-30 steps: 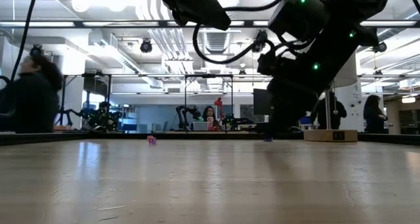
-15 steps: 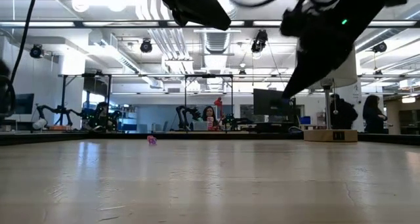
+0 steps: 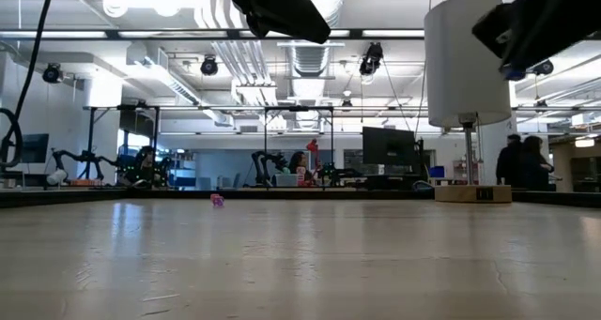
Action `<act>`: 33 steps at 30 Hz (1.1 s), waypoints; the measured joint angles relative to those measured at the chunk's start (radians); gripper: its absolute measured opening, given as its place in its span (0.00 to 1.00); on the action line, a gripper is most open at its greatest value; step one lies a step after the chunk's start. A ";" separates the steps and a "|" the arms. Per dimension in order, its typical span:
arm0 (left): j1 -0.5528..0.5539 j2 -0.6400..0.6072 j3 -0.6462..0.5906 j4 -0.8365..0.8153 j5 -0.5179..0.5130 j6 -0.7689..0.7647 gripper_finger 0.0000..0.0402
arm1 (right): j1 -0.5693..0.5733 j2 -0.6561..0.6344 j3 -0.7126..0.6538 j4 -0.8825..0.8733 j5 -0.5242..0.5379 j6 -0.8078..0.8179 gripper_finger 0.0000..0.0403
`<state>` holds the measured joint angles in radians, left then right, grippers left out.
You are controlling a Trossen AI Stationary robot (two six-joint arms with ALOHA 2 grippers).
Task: Pick & Place Dice
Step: Put the small blue die into the blue bin
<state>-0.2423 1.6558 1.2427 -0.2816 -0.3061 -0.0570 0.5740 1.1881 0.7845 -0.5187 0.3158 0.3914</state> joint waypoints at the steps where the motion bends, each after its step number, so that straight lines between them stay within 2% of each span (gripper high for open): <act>1: 0.001 0.000 0.000 0.000 0.000 0.000 0.19 | 0.017 0.000 0.000 -0.001 -0.020 -0.003 0.13; 9: 0.001 0.000 0.000 0.004 0.000 0.000 0.19 | 0.110 0.033 -0.002 0.007 -0.145 -0.011 0.13; 19: 0.002 0.000 0.000 0.008 0.000 0.000 0.19 | 0.122 0.152 -0.005 0.147 -0.313 -0.111 0.13; 28: 0.002 0.000 0.000 0.012 0.000 0.000 0.20 | 0.119 0.208 -0.005 0.166 -0.340 -0.132 0.14; 33: 0.002 0.000 0.000 0.015 0.000 0.000 0.20 | 0.119 0.234 -0.005 0.167 -0.340 -0.122 0.20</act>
<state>-0.2405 1.6558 1.2427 -0.2665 -0.3061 -0.0574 0.6933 1.4223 0.7792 -0.3517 -0.0242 0.2696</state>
